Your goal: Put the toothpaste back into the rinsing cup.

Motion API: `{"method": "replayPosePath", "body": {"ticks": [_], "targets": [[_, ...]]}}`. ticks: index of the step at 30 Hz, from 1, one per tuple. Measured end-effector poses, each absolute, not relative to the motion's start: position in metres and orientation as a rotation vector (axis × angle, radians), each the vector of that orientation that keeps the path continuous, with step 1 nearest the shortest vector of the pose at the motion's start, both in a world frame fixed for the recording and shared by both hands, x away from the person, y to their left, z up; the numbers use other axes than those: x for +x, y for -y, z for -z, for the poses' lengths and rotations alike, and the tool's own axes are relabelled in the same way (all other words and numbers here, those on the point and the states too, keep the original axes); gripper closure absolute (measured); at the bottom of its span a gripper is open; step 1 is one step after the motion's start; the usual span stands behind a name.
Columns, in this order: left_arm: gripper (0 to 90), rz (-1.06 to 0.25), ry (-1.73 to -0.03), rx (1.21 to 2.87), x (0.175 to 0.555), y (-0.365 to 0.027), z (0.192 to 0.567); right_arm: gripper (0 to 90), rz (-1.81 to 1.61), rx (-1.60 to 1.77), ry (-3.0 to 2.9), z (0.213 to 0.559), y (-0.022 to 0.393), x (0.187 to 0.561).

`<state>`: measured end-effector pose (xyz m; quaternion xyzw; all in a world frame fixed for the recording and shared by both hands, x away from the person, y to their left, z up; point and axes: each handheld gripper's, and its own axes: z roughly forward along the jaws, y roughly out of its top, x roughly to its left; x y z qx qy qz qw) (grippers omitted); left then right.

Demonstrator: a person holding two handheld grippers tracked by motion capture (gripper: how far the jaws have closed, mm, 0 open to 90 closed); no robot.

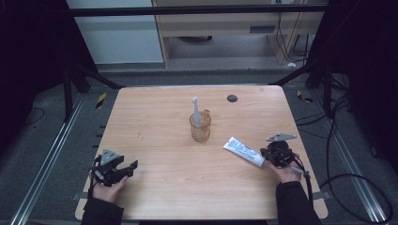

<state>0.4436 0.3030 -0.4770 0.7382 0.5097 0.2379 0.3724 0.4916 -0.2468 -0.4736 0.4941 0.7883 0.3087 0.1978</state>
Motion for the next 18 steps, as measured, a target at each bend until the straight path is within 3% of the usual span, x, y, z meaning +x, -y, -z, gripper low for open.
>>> {"method": "replayPosePath", "body": {"ticks": [18], "targets": [[35.9,-0.614,-1.298,1.891,0.443,-0.303,0.477,88.6,-0.870,1.369,-2.265,0.476,0.232,0.467]]}}
